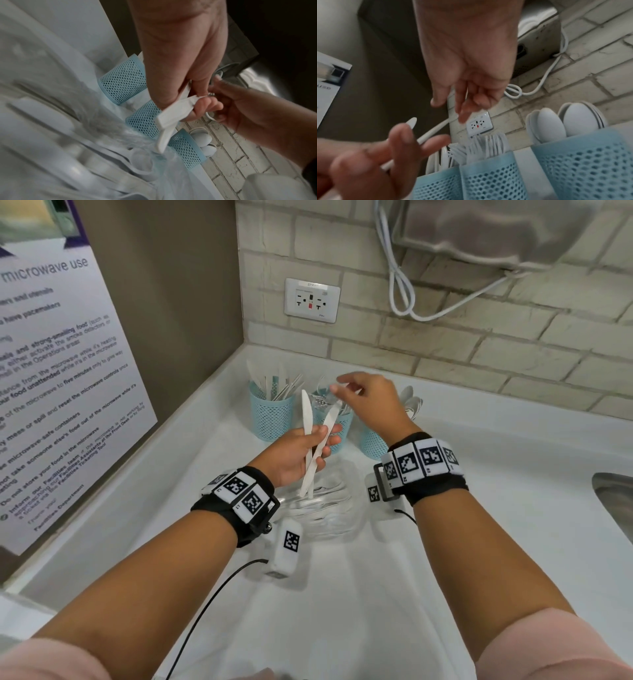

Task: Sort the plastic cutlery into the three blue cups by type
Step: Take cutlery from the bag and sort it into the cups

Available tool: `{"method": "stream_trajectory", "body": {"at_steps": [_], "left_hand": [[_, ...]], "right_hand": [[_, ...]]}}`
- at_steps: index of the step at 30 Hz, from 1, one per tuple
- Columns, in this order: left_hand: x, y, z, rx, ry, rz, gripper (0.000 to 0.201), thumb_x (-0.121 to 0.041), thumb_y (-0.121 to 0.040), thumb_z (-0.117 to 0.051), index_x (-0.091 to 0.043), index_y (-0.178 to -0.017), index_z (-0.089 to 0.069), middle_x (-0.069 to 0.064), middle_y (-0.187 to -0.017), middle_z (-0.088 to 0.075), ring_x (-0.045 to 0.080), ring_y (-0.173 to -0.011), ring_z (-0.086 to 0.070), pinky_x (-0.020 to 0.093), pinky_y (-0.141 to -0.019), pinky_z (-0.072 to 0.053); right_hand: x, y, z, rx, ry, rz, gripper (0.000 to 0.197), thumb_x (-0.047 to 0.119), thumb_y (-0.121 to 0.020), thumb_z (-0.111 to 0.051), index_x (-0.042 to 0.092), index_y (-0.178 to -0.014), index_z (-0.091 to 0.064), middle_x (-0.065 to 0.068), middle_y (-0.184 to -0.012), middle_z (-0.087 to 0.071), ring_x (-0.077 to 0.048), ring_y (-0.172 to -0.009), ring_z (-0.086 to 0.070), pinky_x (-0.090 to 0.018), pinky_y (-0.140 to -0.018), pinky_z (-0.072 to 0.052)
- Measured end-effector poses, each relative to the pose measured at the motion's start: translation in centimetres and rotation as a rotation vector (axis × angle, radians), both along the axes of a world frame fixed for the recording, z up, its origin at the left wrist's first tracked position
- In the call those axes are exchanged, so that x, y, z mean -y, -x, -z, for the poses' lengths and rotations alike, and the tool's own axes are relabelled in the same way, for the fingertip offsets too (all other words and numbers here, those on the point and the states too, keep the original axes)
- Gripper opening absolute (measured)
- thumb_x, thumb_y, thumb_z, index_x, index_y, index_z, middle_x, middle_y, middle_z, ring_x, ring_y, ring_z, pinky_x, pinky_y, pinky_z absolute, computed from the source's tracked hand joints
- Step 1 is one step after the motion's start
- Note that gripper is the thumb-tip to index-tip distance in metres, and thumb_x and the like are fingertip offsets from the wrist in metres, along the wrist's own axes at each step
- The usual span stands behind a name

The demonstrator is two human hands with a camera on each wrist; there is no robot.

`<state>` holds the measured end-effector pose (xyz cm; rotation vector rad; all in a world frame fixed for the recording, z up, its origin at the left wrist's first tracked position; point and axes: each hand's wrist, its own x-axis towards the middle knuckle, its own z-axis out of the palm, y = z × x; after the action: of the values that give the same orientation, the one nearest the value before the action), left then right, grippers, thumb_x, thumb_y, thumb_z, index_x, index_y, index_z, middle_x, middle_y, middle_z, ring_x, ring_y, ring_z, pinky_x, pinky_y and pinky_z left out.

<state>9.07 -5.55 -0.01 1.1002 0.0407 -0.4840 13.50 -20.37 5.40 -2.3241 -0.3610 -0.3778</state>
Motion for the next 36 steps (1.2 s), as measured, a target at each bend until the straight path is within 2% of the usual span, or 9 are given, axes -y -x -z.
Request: {"method": "stream_trajectory", "body": {"at_steps": [2,4,8,13,16,23,30,34,36], "left_hand": [[-0.1,0.1,0.0,-0.007,0.002,-0.007,0.029,-0.017,-0.099,-0.044,-0.004,-0.122,-0.056,0.0,-0.084,-0.059,0.004,-0.056,-0.051,0.013,-0.045,-0.042],[-0.2,0.2,-0.1,-0.017,-0.005,-0.009,0.028,-0.022,-0.099,-0.043,-0.006,-0.116,-0.059,0.0,-0.083,-0.059,0.004,-0.054,-0.051,0.013,-0.044,-0.042],[-0.4,0.4,-0.1,-0.043,-0.042,-0.019,0.043,-0.04,-0.099,-0.037,-0.007,-0.116,-0.059,-0.003,-0.071,-0.055,0.003,-0.048,-0.046,0.012,-0.041,-0.036],[-0.6,0.8,-0.4,-0.048,-0.075,0.022,0.061,-0.057,-0.095,-0.023,-0.01,-0.107,-0.06,-0.007,-0.06,-0.042,0.001,-0.039,-0.031,0.011,-0.036,-0.026],[-0.7,0.9,-0.6,-0.016,-0.095,0.038,0.069,-0.062,-0.092,-0.021,-0.007,-0.113,-0.057,-0.009,-0.051,-0.037,0.0,-0.036,-0.025,0.011,-0.034,-0.021],[-1.9,0.7,-0.8,0.013,-0.048,0.057,0.068,-0.064,-0.09,-0.022,-0.008,-0.099,-0.059,-0.009,-0.051,-0.028,-0.001,-0.036,-0.021,0.011,-0.033,-0.016],[-3.3,0.6,0.2,0.037,-0.156,-0.042,0.043,-0.049,-0.097,-0.032,-0.013,-0.092,-0.055,-0.01,-0.051,-0.028,0.001,-0.038,-0.023,0.012,-0.036,-0.017],[-4.7,0.6,1.2,0.008,-0.226,-0.099,0.04,-0.044,-0.098,-0.036,-0.014,-0.087,-0.059,-0.008,-0.056,-0.033,0.003,-0.044,-0.027,0.013,-0.04,-0.023],[-4.9,0.9,1.6,0.044,-0.401,-0.055,0.036,-0.038,-0.099,-0.039,-0.012,-0.088,-0.062,-0.005,-0.062,-0.043,0.005,-0.051,-0.037,0.014,-0.046,-0.031]], "right_hand": [[-0.2,0.2,0.8,-0.176,-0.048,-0.068,0.031,0.029,-0.086,-0.065,0.012,-0.112,-0.067,0.002,-0.08,-0.063,-0.006,-0.074,-0.06,-0.014,-0.067,-0.044],[-0.3,0.4,1.7,-0.288,-0.218,-0.113,0.025,0.018,-0.087,-0.065,0.007,-0.11,-0.066,0.001,-0.07,-0.06,0.003,-0.055,-0.057,-0.014,-0.055,-0.044],[-0.5,0.4,3.0,-0.303,-0.422,-0.006,0.027,0.01,-0.087,-0.064,0.0,-0.112,-0.064,-0.004,-0.068,-0.061,0.002,-0.042,-0.052,-0.013,-0.044,-0.039],[-1.5,0.7,2.2,-0.349,-0.509,-0.073,0.024,0.007,-0.089,-0.061,0.007,-0.113,-0.058,-0.003,-0.068,-0.062,0.001,-0.043,-0.054,-0.012,-0.044,-0.042],[-2.1,0.7,1.9,-0.393,-0.478,-0.184,0.018,0.009,-0.09,-0.059,0.011,-0.108,-0.062,-0.002,-0.075,-0.064,-0.001,-0.052,-0.055,-0.013,-0.048,-0.042],[-3.6,0.3,1.4,-0.517,-0.418,-0.342,0.019,0.01,-0.091,-0.058,0.016,-0.109,-0.06,0.0,-0.077,-0.061,-0.009,-0.064,-0.052,-0.019,-0.055,-0.042],[-4.1,-2.2,-1.2,-0.339,-0.548,-0.07,0.012,0.001,-0.092,-0.053,0.008,-0.102,-0.053,-0.006,-0.073,-0.062,0.001,-0.039,-0.051,-0.014,-0.04,-0.038],[-4.1,-4.0,-3.8,-0.095,-0.689,0.103,0.017,0.001,-0.094,-0.044,0.017,-0.087,-0.047,-0.005,-0.075,-0.063,-0.006,-0.051,-0.056,-0.017,-0.043,-0.042],[-5.0,-4.5,-4.2,0.02,-0.774,0.119,0.023,0.003,-0.095,-0.043,0.022,-0.081,-0.043,-0.006,-0.077,-0.064,-0.012,-0.057,-0.056,-0.02,-0.047,-0.045]]}}
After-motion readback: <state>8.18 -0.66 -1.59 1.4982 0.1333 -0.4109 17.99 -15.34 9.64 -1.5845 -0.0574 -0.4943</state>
